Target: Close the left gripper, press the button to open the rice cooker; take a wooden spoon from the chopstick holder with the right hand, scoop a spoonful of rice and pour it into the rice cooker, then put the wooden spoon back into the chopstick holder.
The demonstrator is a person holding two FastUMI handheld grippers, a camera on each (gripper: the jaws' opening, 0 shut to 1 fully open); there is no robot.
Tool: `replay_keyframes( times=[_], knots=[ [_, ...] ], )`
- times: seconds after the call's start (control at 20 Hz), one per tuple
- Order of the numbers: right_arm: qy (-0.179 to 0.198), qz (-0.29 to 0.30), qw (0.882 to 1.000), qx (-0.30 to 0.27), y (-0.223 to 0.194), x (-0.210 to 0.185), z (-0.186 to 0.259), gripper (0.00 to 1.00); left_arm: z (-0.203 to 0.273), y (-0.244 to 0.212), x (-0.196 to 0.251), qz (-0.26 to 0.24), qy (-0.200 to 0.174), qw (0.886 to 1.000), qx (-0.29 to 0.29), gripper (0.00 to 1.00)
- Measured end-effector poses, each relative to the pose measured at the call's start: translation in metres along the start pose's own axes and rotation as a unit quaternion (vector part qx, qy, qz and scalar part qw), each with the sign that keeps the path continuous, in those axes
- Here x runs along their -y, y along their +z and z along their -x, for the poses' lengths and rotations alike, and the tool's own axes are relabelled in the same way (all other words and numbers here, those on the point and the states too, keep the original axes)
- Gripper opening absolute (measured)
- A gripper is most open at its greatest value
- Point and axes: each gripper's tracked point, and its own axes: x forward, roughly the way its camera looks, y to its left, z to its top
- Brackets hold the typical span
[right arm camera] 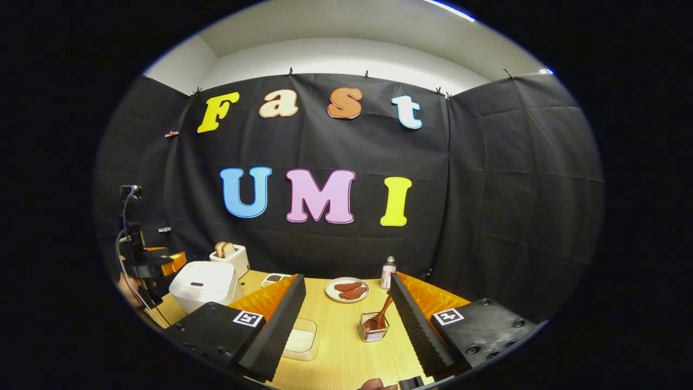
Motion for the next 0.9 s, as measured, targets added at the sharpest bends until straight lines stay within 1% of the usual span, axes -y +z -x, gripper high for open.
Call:
replay_keyframes(
  times=[0.15,0.25,0.5,0.65,0.75,0.9],
  knots=[
    [0.002,0.0,1.0,0.009,0.007,-0.009,0.001,0.98,0.029,0.023,0.0,0.02,-0.008,1.0,0.019,0.96],
    [0.006,0.009,1.0,0.016,0.01,-0.015,0.001,0.98,0.049,0.036,-0.001,0.025,-0.013,0.999,0.032,0.96],
    [0.023,0.015,0.999,0.026,0.014,-0.037,0.003,0.98,0.096,0.062,-0.01,0.001,-0.012,0.998,0.06,0.96],
    [0.027,0.016,0.999,0.033,0.015,-0.047,0.004,0.98,0.119,0.067,-0.009,0.005,-0.015,0.998,0.066,0.96],
    [0.025,0.015,0.999,0.033,0.012,-0.051,0.002,0.98,0.128,0.065,-0.011,0.009,-0.009,0.998,0.066,0.96],
    [0.025,0.022,0.999,0.038,0.009,-0.055,0.001,0.98,0.137,0.066,-0.013,-0.004,-0.002,0.998,0.07,0.96]
  ],
)
